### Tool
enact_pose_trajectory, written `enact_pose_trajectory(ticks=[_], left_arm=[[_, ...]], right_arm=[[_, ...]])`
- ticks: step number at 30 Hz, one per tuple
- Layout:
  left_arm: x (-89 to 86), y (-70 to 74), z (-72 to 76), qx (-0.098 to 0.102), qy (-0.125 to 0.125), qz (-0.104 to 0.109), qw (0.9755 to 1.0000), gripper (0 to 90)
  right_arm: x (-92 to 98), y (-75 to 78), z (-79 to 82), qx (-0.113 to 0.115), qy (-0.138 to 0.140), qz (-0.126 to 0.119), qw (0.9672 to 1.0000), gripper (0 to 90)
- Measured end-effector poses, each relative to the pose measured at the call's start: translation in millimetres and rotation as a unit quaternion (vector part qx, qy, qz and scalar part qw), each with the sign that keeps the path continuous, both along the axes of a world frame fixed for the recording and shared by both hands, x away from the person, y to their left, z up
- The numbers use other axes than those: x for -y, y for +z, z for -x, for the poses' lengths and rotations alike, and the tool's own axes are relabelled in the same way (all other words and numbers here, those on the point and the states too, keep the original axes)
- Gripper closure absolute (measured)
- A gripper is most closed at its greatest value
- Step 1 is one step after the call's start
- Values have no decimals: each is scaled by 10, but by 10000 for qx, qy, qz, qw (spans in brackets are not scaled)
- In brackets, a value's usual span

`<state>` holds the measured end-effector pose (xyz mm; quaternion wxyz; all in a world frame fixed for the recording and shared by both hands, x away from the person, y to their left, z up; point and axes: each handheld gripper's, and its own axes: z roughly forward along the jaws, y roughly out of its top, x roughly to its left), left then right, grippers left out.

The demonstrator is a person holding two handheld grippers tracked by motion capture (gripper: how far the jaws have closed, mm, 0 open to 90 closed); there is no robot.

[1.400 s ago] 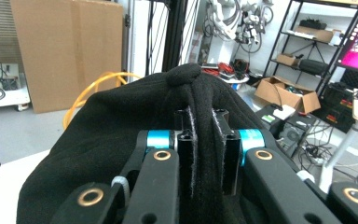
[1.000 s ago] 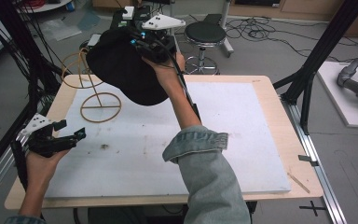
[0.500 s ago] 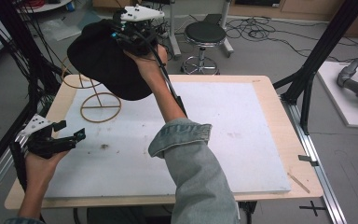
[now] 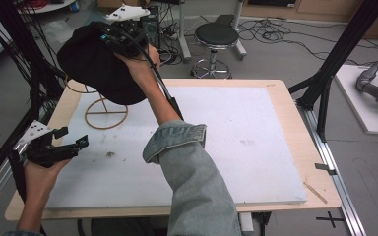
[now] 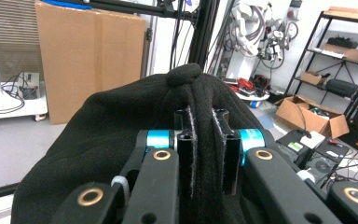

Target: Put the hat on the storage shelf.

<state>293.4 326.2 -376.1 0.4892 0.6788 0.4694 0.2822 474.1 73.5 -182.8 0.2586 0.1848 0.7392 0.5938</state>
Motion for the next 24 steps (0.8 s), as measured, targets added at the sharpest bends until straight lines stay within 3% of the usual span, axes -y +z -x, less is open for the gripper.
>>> enact_pose_trajectory(ticks=[16, 24], left_arm=[[-7, 4, 10, 8, -11, -14, 10000, 174], [-1, 4, 8, -2, -20, -6, 10000, 174]], right_arm=[[-261, -123, -109, -172, 116, 54, 9998, 823], [-399, -204, -134, -193, 112, 229, 9995, 821]])
